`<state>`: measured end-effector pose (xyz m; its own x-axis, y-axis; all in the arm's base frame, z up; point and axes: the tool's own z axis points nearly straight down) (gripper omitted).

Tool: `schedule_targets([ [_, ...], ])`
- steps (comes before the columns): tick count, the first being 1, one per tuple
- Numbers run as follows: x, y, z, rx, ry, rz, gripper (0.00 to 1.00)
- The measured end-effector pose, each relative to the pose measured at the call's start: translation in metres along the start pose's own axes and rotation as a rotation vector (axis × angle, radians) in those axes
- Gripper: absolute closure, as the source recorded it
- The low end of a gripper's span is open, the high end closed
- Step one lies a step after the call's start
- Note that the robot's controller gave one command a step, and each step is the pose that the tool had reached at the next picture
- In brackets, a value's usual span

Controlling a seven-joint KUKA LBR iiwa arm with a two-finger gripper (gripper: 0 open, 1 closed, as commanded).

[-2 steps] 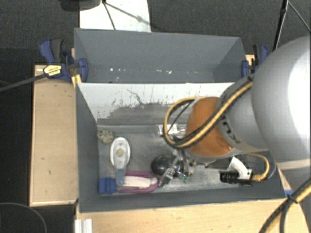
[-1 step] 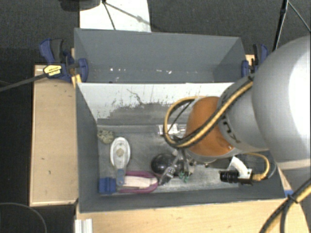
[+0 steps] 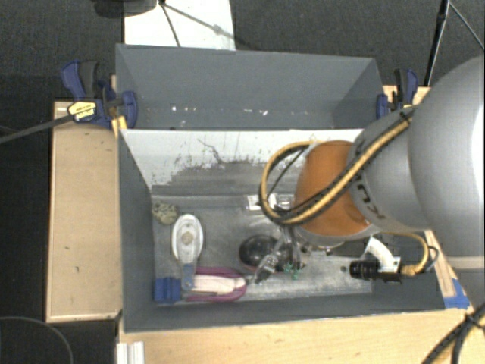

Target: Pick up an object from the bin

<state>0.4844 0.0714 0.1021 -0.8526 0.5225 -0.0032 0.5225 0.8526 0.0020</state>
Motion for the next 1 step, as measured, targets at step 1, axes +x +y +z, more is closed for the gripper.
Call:
schedule_targets([
  [1,-0.0016,0.0011,-0.1004,-0.003,-0.003,-0.007,1.00],
])
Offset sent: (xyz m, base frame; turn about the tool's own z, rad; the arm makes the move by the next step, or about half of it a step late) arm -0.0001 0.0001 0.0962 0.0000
